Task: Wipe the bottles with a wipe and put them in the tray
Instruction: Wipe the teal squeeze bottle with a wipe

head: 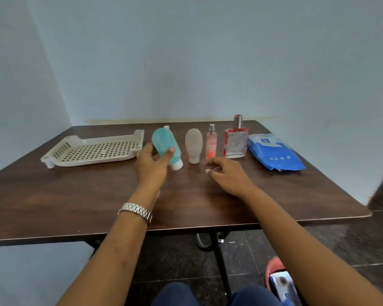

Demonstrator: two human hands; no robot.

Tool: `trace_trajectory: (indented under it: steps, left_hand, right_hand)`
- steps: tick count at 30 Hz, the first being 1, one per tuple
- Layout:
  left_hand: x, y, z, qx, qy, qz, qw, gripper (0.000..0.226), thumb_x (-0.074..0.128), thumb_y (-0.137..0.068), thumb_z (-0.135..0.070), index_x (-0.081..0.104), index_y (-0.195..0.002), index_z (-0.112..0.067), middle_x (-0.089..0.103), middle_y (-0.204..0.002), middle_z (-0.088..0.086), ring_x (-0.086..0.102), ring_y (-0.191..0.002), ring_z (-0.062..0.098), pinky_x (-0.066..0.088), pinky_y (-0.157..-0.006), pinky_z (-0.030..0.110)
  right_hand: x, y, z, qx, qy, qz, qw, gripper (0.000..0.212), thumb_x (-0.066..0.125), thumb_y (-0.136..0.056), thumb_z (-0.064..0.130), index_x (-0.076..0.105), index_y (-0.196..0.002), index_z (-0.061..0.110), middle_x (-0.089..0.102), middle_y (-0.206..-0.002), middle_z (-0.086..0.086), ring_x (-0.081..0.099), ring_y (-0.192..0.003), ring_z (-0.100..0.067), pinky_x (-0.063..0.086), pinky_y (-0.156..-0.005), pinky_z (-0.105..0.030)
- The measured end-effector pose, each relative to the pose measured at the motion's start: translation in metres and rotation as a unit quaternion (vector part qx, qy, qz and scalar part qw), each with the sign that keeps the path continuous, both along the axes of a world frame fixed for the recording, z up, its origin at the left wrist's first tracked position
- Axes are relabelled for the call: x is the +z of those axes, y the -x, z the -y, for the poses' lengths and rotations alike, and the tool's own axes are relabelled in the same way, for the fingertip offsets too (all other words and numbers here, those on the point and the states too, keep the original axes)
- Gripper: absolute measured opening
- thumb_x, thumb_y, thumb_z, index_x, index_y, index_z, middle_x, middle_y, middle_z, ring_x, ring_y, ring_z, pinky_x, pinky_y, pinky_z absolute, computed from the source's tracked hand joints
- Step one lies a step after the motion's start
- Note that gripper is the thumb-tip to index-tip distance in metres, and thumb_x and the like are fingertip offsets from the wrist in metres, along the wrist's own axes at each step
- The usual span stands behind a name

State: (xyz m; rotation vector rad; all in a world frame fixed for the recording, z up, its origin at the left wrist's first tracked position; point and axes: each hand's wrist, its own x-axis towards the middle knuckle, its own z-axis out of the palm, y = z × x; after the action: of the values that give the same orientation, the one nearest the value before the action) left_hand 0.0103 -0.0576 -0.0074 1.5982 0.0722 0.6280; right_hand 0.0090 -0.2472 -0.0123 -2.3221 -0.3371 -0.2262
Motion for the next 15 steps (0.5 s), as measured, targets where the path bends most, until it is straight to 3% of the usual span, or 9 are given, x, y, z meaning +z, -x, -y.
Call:
trace_trajectory:
  steps: [2,6,11,15]
  left_hand:
    - [0.001,0.0,0.027,-0.068,-0.025,-0.015,0.997,0.028,0.072,-0.084,-0.017,0.063,-0.111,-0.017,0.067,-0.1,-0.001,0.061,-0.088,0.01,0.052,-0.074,0.022]
    - [0.001,-0.004,0.067,-0.139,-0.073,-0.031,0.987,0.034,0.07,-0.086,-0.016,0.059,-0.118,-0.014,0.062,-0.105,-0.002,0.058,-0.088,0.007,0.049,-0.071,0.015]
    - [-0.013,-0.022,0.082,-0.133,-0.115,-0.057,0.983,0.035,0.072,-0.084,-0.023,0.06,-0.116,-0.016,0.064,-0.117,0.004,0.059,-0.101,0.016,0.047,-0.079,0.025]
    - [-0.018,-0.032,0.083,-0.114,-0.155,-0.042,0.98,0.037,0.072,-0.085,-0.026,0.06,-0.118,-0.015,0.064,-0.115,0.002,0.058,-0.095,0.013,0.044,-0.069,0.014]
  right_hand:
    - [0.003,0.005,0.023,-0.028,-0.009,0.016,0.999,0.019,0.06,-0.088,0.02,0.066,-0.106,0.019,0.066,-0.101,0.006,0.058,-0.084,-0.004,0.044,-0.085,-0.022]
    - [0.01,0.005,0.075,-0.098,-0.005,0.03,0.995,0.018,0.055,-0.092,0.018,0.064,-0.108,0.019,0.061,-0.103,0.005,0.055,-0.088,-0.007,0.037,-0.08,-0.02]
    - [0.007,-0.02,0.133,-0.216,0.053,0.03,0.975,0.026,0.046,-0.089,0.013,0.066,-0.105,0.018,0.064,-0.116,-0.001,0.058,-0.101,-0.02,0.044,-0.086,-0.029]
    - [0.001,-0.042,0.148,-0.254,0.149,0.023,0.955,0.03,0.043,-0.089,0.015,0.064,-0.11,0.021,0.06,-0.121,-0.005,0.054,-0.109,-0.027,0.043,-0.09,-0.037]
